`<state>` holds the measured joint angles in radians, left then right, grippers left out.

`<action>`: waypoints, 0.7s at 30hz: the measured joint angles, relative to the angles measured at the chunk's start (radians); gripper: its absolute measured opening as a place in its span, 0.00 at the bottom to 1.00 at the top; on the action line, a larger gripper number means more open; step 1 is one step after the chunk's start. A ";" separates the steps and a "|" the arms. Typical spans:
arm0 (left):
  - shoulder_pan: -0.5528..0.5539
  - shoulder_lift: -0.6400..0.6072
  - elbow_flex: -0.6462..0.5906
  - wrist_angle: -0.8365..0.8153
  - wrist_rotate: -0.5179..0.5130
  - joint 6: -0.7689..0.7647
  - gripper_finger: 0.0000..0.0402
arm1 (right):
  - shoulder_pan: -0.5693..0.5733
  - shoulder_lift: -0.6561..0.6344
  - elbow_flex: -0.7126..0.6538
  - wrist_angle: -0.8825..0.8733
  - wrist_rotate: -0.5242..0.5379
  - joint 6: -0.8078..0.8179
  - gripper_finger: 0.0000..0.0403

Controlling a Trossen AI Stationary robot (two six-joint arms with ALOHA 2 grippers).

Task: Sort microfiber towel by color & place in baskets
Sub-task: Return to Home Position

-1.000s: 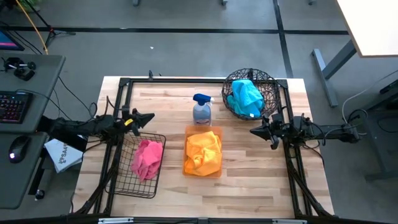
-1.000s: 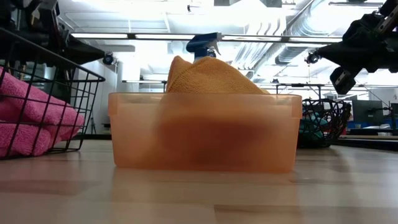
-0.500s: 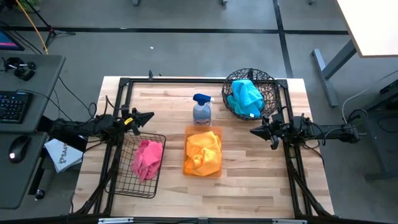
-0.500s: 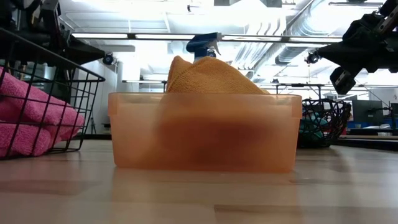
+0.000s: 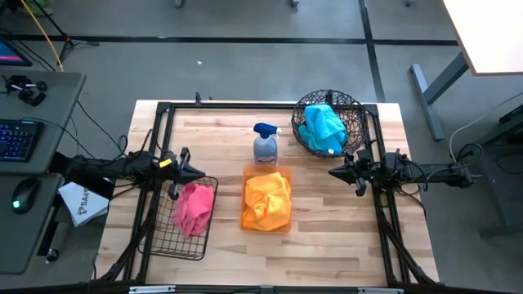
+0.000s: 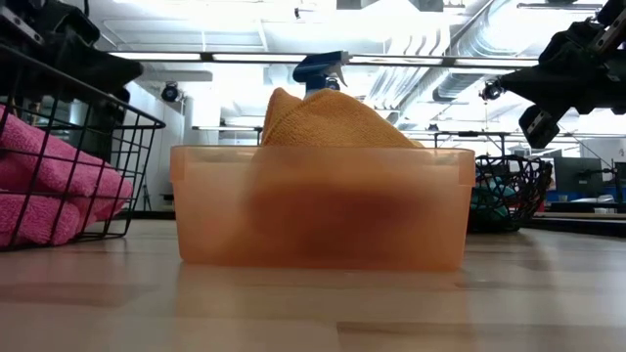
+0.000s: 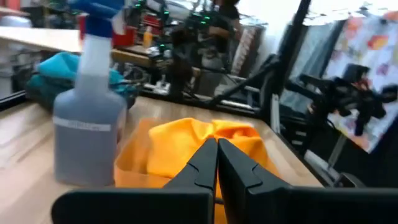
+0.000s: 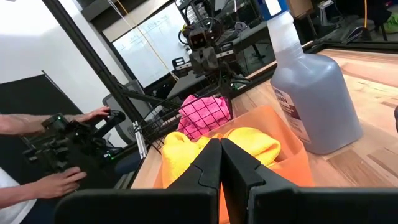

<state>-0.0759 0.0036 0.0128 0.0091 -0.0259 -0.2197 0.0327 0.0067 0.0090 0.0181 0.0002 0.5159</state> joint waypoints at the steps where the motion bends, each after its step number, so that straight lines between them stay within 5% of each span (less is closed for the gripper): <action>1: -0.003 0.000 0.000 -0.002 0.010 0.011 0.00 | 0.000 0.000 0.000 0.000 0.000 0.000 0.00; 21: -0.038 0.010 0.000 0.003 -0.012 -0.004 0.00 | 0.000 0.000 0.000 0.000 0.000 0.000 0.00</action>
<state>-0.1143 0.0135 0.0128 0.0123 -0.0380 -0.2237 0.0328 0.0071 0.0090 0.0185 0.0002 0.5163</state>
